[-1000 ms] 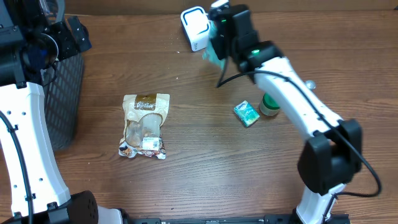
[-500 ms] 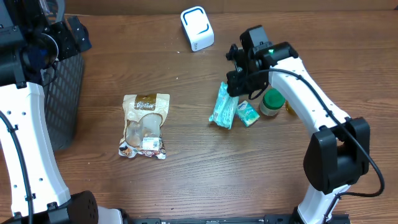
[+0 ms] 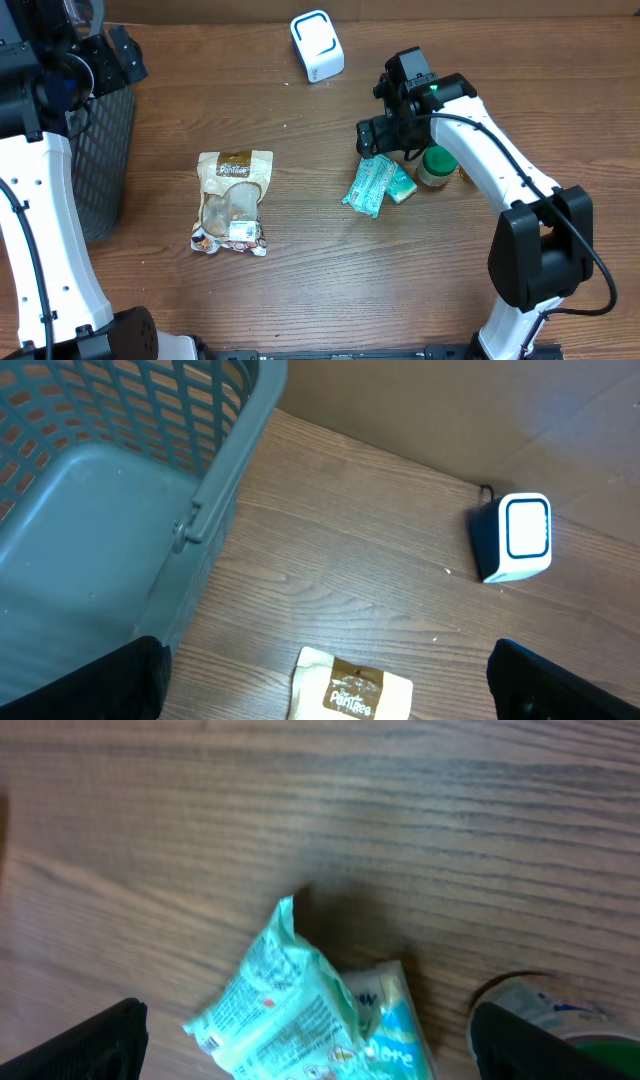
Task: Scan the item barcode
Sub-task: 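Carry the wipes packet right and lower it near the jar, then move the right gripper left to the PanTree snack bag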
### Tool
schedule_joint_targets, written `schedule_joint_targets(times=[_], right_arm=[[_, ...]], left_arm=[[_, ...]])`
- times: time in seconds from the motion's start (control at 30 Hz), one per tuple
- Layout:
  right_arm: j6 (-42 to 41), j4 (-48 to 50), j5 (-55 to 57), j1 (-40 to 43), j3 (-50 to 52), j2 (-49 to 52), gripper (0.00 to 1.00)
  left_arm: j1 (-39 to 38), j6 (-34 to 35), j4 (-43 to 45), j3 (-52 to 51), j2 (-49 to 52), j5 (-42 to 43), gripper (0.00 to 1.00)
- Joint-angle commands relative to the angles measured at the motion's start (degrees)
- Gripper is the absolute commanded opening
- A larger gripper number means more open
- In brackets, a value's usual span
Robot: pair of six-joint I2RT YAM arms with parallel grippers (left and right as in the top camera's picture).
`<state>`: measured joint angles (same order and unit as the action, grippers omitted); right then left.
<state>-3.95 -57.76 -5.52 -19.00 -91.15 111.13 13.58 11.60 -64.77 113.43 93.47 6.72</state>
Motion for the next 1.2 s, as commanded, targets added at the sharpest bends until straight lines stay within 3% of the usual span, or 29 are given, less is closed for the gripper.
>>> schedule_joint_targets(times=[0.0, 0.3, 0.47, 0.63, 1.0, 1.17], right_arm=[[-7.1, 0.8, -0.3, -0.6, 0.2, -0.5, 1.00], [-9.0, 1.6, -9.3, -4.4, 0.2, -0.5, 1.00], [-14.5, 3.7, -12.8, -8.4, 0.2, -0.5, 1.00], [-18.9, 6.1, -12.6, -12.8, 0.2, -0.5, 1.00], [-19.4, 13.1, -12.6, -20.4, 0.3, -0.3, 1.00], [-26.4, 16.8, -11.3, -21.9, 0.8, 0.5, 0.99]], left_arm=[[-0.1, -0.9, 0.1, 1.4, 0.2, 0.3, 0.99], [-0.1, -0.9, 0.1, 1.4, 0.2, 0.3, 1.00], [-0.1, -0.9, 0.1, 1.4, 0.2, 0.3, 1.00], [-0.1, -0.9, 0.1, 1.4, 0.2, 0.3, 1.00], [-0.1, -0.9, 0.1, 1.4, 0.2, 0.3, 1.00], [-0.1, -0.9, 0.1, 1.4, 0.2, 0.3, 0.99]])
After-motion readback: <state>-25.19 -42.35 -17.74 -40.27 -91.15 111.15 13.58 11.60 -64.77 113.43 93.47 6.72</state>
